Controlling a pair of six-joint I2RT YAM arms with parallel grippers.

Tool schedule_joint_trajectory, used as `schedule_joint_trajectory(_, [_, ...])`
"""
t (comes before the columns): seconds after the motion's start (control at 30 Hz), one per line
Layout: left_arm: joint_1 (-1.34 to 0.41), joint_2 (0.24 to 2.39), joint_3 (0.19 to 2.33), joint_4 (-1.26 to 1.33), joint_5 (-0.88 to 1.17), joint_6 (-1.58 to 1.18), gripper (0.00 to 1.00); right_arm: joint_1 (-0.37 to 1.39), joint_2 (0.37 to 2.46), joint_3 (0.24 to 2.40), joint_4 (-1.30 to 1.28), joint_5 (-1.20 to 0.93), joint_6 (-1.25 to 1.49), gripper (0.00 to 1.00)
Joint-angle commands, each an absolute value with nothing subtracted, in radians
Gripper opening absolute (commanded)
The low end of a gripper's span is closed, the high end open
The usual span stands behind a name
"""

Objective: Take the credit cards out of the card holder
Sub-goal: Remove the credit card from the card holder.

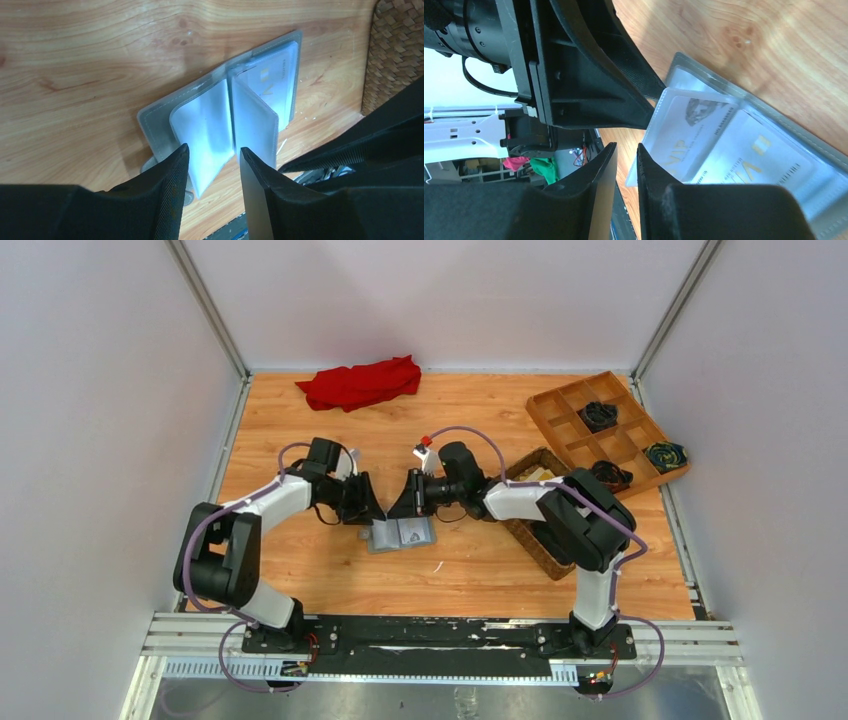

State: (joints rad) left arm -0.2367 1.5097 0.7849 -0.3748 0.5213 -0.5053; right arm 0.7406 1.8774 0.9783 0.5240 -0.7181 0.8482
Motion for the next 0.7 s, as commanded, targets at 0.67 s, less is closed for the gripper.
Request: schedule_joint_trajectory(0.67, [-0.213, 1.379, 0.874, -0.593, 0.240, -0.445, 0.46, 0.750, 1.823, 0.989, 0.374, -0.616, 0.738, 0.26])
